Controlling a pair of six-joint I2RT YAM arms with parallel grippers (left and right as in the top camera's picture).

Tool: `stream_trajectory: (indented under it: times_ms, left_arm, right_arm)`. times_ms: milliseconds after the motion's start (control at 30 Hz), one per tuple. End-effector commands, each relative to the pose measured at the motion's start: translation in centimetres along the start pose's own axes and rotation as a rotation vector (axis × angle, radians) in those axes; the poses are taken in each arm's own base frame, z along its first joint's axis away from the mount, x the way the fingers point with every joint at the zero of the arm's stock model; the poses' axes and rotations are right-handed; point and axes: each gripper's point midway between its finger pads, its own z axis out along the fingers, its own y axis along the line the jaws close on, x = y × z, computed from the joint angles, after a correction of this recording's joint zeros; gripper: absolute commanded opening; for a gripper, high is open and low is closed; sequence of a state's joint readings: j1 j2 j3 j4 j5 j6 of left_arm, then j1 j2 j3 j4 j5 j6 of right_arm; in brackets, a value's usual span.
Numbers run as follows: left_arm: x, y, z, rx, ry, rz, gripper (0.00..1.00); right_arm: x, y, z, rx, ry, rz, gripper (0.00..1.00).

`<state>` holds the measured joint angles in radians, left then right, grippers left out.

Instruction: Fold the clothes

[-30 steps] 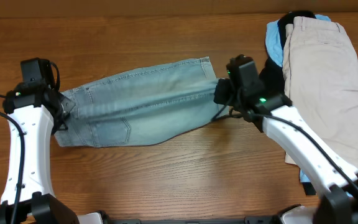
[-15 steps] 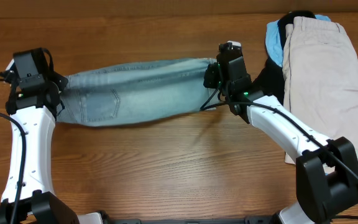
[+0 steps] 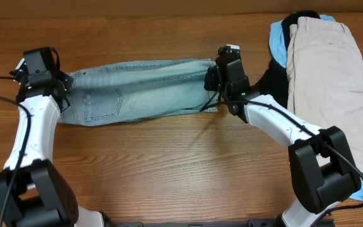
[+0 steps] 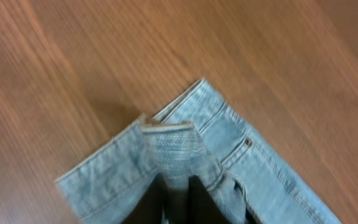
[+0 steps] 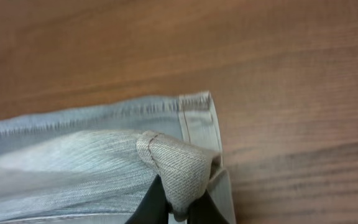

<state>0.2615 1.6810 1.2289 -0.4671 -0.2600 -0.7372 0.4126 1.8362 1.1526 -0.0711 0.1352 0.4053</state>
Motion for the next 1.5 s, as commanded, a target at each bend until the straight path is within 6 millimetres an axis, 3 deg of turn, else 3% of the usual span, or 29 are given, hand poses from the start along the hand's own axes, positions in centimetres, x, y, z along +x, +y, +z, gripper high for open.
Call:
stream_trajectory:
  times_ms: [0, 33, 67, 100, 267, 400, 533, 667, 800, 900, 1000, 1167, 1333, 1467]
  left_arm:
    - [-1.5, -0.1, 1.4, -0.014, -0.08, -0.022, 0.52]
    - [-2.1, -0.7, 1.7, 0.008, -0.106, -0.027, 0.74]
    - [-2.5, -1.2, 1.9, 0.026, -0.126, -0.027, 0.89]
    - [-3.1, -1.7, 1.8, 0.045, -0.147, -0.027, 1.0]
    - [-6.2, -4.0, -0.6, 0.111, -0.221, 0.084, 1.0]
    - [-7.3, -4.1, -4.2, 0.091, -0.173, 0.133, 1.0]
    - [-5.9, -3.8, -6.9, 0.092, -0.042, 0.179, 1.0]
    - [-3.1, -3.4, -7.5, 0.108, 0.091, 0.3, 1.0]
    - [-1.7, -2.3, -7.1, 0.074, 0.151, 0.368, 1.0]
    - [-0.9, -2.0, -6.7, 0.06, 0.177, 0.389, 1.0]
    - [-0.4, -1.6, -6.4, 0.05, 0.193, 0.392, 1.0]
    - [0.2, -1.2, -6.1, 0.039, 0.211, 0.397, 1.0]
    - [0.5, -0.9, -6.2, 0.03, 0.226, 0.4, 1.0]
    - [0.7, -0.6, -6.2, 0.022, 0.239, 0.405, 1.0]
  right_arm:
    - [-2.4, -0.6, 0.4, 0.024, -0.087, 0.006, 0.38]
    - [-3.0, -0.3, 0.6, 0.01, -0.114, 0.01, 0.68]
    - [-3.3, -0.1, 0.8, 0.002, -0.133, 0.013, 1.0]
    - [-3.9, 0.0, 0.8, 0.0, -0.16, 0.016, 1.0]
    - [-5.9, 0.1, -0.3, 0.019, -0.214, 0.023, 1.0]
    - [-6.1, 0.3, -1.7, 0.038, -0.142, 0.004, 1.0]
    - [-3.7, 1.4, -2.1, -0.016, 0.016, -0.073, 1.0]
    - [0.2, 1.5, -2.1, -0.064, 0.181, -0.127, 1.0]
    - [3.0, 0.7, -1.3, -0.055, 0.288, -0.141, 0.95]
    - [4.4, 0.2, -0.6, -0.064, 0.34, -0.127, 0.85]
    - [5.2, -0.4, 0.2, -0.069, 0.368, -0.117, 0.75]
    - [7.0, -1.1, 1.5, -0.051, 0.412, -0.114, 0.5]
    - [7.8, -1.4, 2.4, -0.047, 0.425, -0.113, 0.46]
    - [8.1, -1.6, 2.3, -0.04, 0.438, -0.109, 0.29]
